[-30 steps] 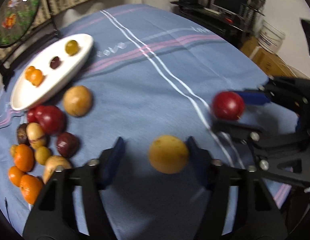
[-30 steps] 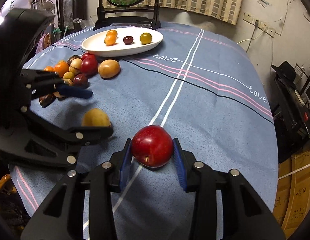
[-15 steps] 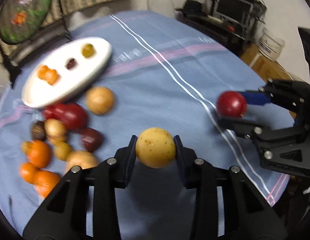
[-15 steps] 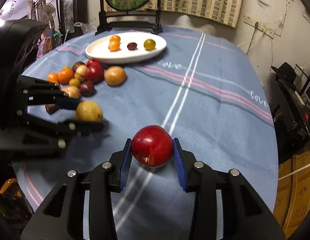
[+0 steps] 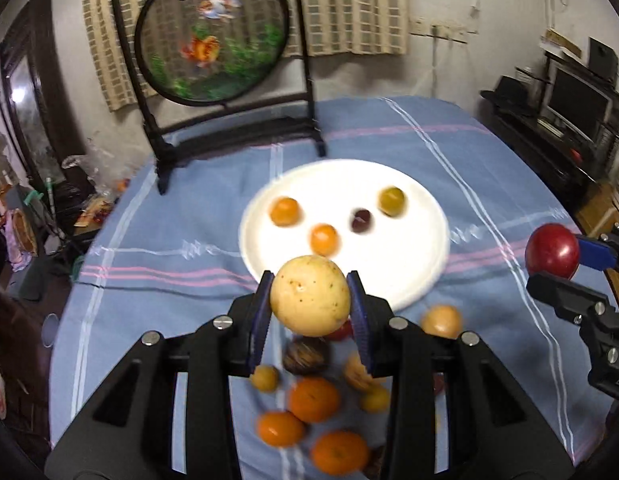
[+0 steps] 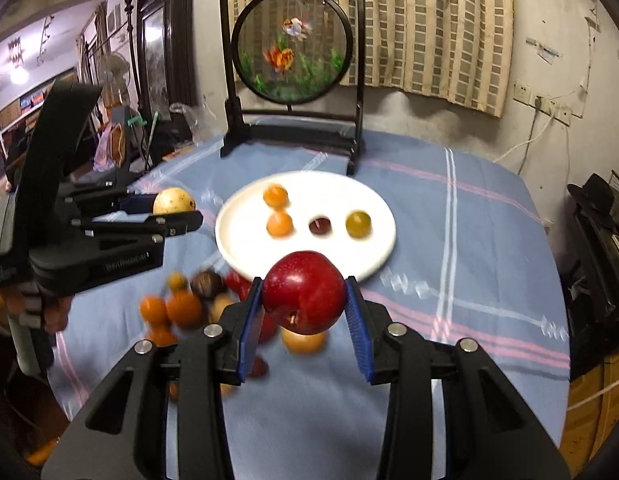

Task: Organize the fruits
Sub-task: 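Carry both fruits onto the white plate and open both grippers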

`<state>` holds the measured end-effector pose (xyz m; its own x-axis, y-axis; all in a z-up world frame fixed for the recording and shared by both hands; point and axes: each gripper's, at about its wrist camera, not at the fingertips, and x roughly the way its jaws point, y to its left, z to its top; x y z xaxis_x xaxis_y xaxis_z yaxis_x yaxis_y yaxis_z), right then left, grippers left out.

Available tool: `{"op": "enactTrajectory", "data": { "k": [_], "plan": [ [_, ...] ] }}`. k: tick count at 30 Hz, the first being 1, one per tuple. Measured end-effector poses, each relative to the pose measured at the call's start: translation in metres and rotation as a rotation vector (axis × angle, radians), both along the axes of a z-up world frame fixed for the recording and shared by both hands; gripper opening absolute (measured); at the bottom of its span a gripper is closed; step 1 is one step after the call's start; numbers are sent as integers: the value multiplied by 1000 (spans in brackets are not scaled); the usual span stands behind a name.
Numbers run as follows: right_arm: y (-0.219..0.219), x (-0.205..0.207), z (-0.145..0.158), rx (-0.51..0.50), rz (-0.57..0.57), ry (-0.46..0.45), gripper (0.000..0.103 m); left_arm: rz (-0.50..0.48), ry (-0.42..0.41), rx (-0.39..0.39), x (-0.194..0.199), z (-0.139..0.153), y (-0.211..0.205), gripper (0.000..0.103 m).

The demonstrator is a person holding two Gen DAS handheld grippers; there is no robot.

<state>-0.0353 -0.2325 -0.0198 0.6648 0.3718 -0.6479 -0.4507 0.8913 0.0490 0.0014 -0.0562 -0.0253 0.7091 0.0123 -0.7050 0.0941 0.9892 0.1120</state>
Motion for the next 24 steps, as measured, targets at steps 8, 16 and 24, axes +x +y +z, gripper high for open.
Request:
{"op": "enactTrajectory", "data": {
  "k": [8, 16, 24],
  "plan": [
    [33, 81, -7, 16, -59, 49, 40, 54, 39, 36, 57, -24, 19, 37],
    [49, 134, -42, -6, -89, 122, 40, 71, 99, 65, 99, -61, 26, 37],
    [64, 162, -72, -68, -73, 216, 41, 56, 143, 97, 120, -83, 23, 41]
  ]
}}
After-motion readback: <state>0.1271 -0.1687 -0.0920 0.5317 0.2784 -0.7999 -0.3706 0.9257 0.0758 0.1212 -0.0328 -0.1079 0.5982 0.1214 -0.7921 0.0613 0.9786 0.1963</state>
